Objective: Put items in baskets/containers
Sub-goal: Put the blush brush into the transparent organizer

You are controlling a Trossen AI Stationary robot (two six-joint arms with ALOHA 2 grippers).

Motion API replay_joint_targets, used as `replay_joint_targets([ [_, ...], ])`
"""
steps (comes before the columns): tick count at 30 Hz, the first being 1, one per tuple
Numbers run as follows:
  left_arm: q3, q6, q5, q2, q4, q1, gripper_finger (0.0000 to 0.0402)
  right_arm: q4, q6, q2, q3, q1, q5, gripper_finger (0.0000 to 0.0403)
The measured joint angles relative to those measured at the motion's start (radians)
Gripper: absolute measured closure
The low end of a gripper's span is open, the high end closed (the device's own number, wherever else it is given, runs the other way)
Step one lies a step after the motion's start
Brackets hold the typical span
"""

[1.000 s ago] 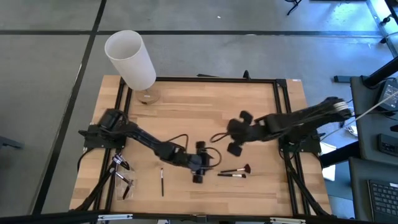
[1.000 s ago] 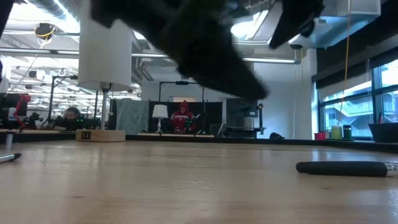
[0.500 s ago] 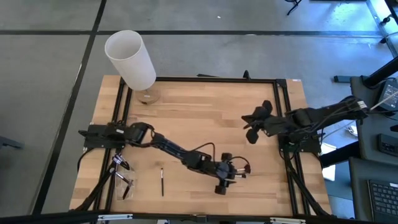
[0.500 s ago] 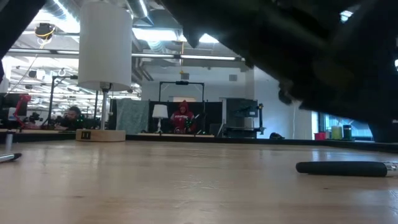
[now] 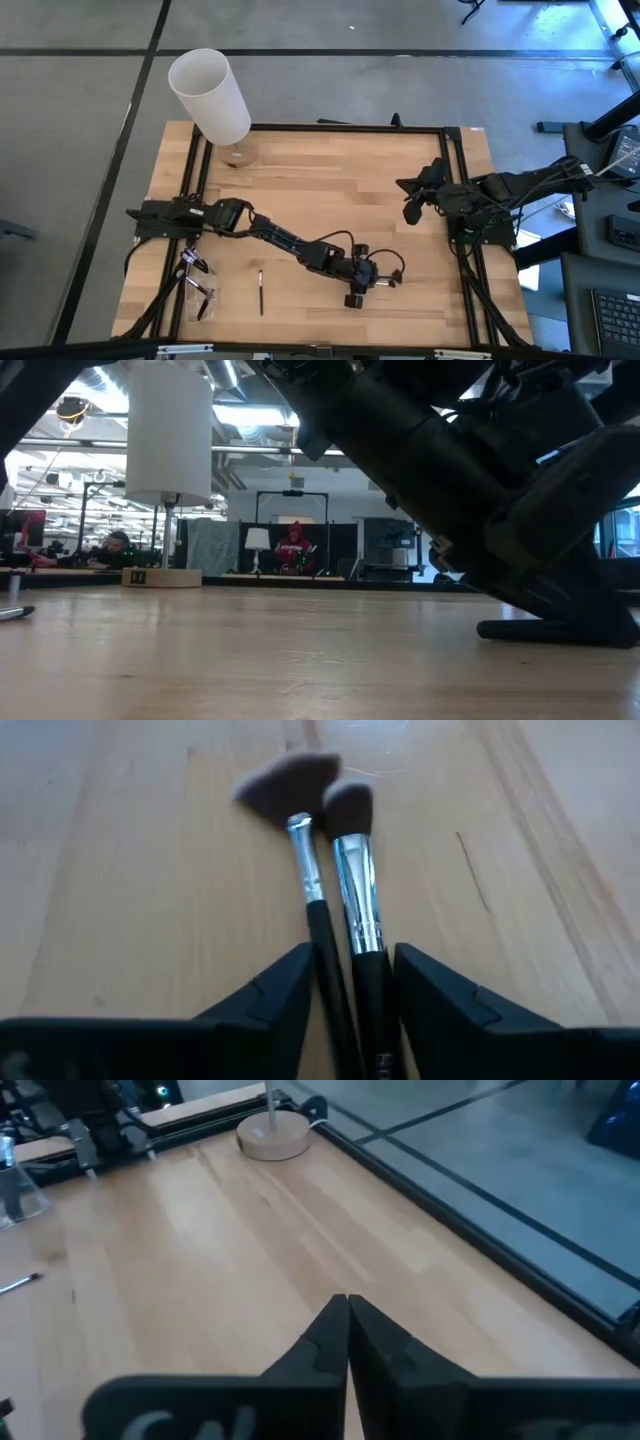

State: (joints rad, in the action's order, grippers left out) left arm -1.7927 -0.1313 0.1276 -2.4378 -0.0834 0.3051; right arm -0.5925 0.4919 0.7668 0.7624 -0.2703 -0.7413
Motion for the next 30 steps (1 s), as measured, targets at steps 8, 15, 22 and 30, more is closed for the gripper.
replay_joint_targets([
  [8, -0.003, -0.016, 0.078, 0.003, -0.061, 0.004, 0.032, 0.003, -0.006, 0.001, 0.0, 0.0, -0.001, 0.0387],
  [15, 0.0, -0.015, 0.118, 0.027, -0.112, -0.014, 0.0337, 0.003, 0.0, 0.001, 0.0, 0.0, 0.0, 0.0387],
  [22, 0.002, -0.012, 0.222, 0.109, -0.203, -0.024, 0.0335, -0.003, 0.006, 0.002, 0.0, -0.001, 0.0, 0.0387],
  [30, 0.002, -0.137, 0.466, 0.203, -0.432, -0.024, 0.0342, -0.012, 0.028, 0.024, 0.0, -0.001, 0.0, 0.0386],
])
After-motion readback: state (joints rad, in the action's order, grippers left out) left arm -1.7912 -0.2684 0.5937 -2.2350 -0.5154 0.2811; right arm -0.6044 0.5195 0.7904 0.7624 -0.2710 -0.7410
